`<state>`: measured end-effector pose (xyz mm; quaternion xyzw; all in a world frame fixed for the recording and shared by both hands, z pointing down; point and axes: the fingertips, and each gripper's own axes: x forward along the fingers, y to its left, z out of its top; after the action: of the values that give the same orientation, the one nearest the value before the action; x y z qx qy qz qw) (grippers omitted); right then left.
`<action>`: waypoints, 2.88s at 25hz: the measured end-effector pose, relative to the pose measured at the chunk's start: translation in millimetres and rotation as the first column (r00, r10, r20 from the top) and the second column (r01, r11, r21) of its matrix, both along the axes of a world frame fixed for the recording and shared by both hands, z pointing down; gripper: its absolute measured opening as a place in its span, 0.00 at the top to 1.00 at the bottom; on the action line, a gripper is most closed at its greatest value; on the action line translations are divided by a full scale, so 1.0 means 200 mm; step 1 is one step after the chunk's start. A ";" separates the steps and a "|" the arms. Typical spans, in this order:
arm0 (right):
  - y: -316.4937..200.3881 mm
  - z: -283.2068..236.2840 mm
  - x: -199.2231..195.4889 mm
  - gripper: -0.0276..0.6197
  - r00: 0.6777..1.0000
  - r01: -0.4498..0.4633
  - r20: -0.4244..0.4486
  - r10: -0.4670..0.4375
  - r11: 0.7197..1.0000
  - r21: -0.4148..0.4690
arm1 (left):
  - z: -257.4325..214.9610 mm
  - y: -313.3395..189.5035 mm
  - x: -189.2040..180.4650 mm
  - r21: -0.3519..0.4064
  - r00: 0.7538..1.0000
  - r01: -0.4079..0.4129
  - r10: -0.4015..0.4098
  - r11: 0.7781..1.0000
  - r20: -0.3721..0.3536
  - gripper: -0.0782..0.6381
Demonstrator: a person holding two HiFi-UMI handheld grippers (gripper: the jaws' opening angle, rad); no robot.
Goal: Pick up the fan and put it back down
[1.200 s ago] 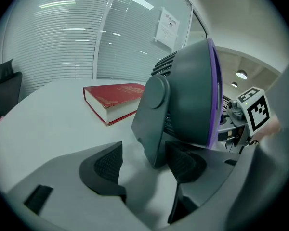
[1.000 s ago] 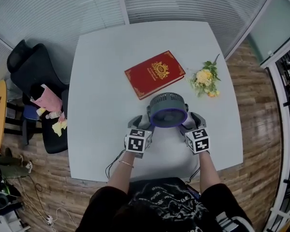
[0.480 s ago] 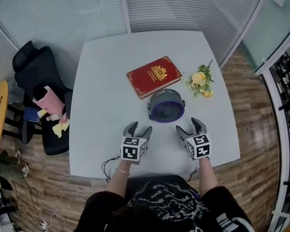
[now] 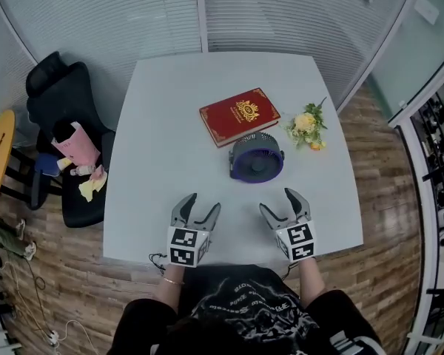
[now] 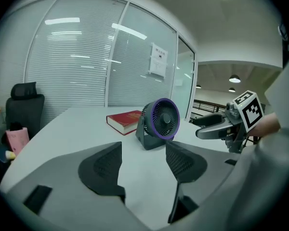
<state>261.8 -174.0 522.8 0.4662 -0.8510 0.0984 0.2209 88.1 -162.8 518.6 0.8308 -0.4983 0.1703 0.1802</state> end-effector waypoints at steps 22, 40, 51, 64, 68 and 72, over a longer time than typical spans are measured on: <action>0.12 -0.24 -0.16 0.56 0.995 0.056 0.076 -0.067 0.987 0.149 | -0.23 0.17 -0.08 0.142 0.998 0.027 -0.020 0.990 -0.053 0.47; 0.13 -0.22 -0.19 0.95 0.993 0.068 0.090 -0.082 0.986 0.152 | -0.26 0.17 0.01 0.163 0.996 -0.015 0.030 0.987 -0.090 0.86; 0.10 -0.23 -0.22 0.95 0.993 0.095 0.059 -0.106 0.982 0.162 | -0.26 0.15 0.04 0.154 0.995 -0.037 0.050 0.987 -0.084 0.87; 0.12 -0.23 -0.17 0.95 0.996 0.069 0.047 -0.077 0.986 0.153 | -0.25 0.16 0.08 0.165 0.994 -0.050 0.065 0.985 -0.088 0.87; 0.12 -0.22 -0.16 0.95 0.996 0.075 0.045 -0.083 0.984 0.160 | -0.24 0.17 0.07 0.159 0.994 -0.052 0.066 0.986 -0.086 0.87; 0.12 -0.22 -0.15 0.95 0.996 0.073 0.046 -0.082 0.983 0.166 | -0.24 0.17 0.08 0.157 0.994 -0.054 0.068 0.986 -0.082 0.87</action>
<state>231.7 -150.6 479.6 0.4467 -0.8791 0.0314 0.1630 103.1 -129.5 470.9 0.8639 -0.4759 0.1000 0.1313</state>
